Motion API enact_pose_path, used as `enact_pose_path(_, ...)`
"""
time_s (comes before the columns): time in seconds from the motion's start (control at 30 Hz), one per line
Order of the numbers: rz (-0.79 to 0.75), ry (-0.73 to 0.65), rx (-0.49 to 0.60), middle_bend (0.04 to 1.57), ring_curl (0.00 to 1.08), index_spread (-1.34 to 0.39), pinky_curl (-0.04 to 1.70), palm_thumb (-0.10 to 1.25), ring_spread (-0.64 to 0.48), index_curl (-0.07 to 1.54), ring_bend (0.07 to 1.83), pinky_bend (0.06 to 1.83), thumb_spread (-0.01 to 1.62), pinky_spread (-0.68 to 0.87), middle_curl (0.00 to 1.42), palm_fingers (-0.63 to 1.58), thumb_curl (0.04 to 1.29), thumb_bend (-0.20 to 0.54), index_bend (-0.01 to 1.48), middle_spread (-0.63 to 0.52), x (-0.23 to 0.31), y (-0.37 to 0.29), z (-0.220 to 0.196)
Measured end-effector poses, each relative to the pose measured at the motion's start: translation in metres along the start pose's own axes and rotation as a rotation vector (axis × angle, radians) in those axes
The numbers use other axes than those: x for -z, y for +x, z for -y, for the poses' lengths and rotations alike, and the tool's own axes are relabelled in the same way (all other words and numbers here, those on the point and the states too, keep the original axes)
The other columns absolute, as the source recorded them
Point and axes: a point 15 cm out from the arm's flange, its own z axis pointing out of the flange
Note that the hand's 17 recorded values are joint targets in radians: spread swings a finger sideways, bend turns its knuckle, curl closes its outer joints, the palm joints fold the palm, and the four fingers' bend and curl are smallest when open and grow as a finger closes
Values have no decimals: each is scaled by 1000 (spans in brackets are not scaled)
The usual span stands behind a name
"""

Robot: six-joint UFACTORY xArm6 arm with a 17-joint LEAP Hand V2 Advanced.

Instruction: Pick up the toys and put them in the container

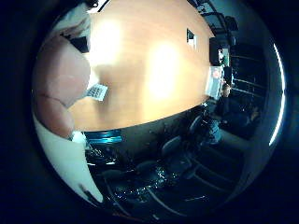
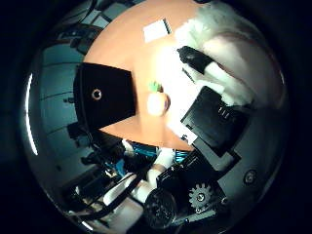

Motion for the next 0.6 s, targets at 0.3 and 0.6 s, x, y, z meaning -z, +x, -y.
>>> enact_pose_path(0.3, -35, 192, 104, 1334, 698, -242, 850, 997, -208, 831, 1383, 1242, 888, -210, 743, 1102, 734, -17, 1049, -136, 100, -85, 9)
enact_pose_path(0.6, 12, 330, 306, 1330, 725, -240, 889, 1016, -217, 836, 1366, 1231, 856, -212, 750, 1099, 770, -15, 1051, -137, 145, -244, 3)
